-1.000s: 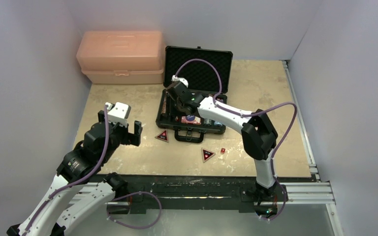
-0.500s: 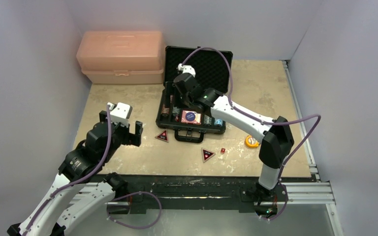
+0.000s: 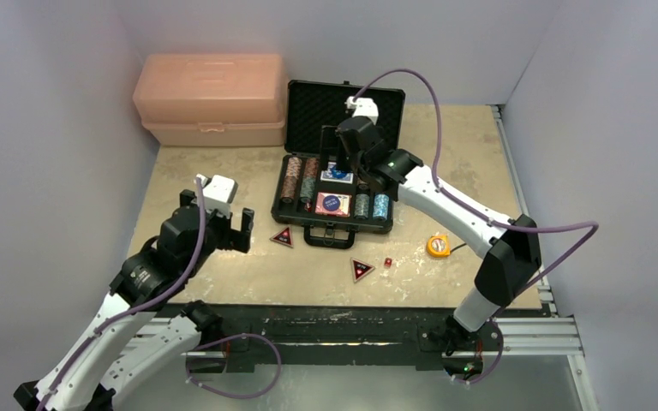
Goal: Pack up texas hold em set
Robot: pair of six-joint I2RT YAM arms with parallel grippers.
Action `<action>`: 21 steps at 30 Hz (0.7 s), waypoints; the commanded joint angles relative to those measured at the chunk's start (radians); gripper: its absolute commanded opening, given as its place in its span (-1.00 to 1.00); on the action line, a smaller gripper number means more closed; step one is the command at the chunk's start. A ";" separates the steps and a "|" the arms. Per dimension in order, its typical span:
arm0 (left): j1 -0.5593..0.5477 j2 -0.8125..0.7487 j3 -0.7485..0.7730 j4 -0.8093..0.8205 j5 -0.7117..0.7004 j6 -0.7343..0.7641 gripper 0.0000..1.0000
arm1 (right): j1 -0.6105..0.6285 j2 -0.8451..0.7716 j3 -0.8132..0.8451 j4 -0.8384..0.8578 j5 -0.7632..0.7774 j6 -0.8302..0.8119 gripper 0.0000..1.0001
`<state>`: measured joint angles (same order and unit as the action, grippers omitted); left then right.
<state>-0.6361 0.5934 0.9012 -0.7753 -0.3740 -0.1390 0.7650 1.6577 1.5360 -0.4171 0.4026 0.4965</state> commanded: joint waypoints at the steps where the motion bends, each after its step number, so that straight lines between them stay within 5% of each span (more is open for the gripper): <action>1: -0.001 0.049 0.010 0.009 0.059 -0.009 1.00 | -0.034 -0.066 -0.069 0.026 0.032 -0.005 0.98; 21: -0.002 0.180 0.040 -0.021 0.212 -0.004 0.80 | -0.033 -0.338 -0.502 -0.180 -0.019 0.239 0.90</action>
<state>-0.6361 0.7750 0.9016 -0.7959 -0.1852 -0.1383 0.7280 1.3842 1.1004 -0.5388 0.4053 0.6498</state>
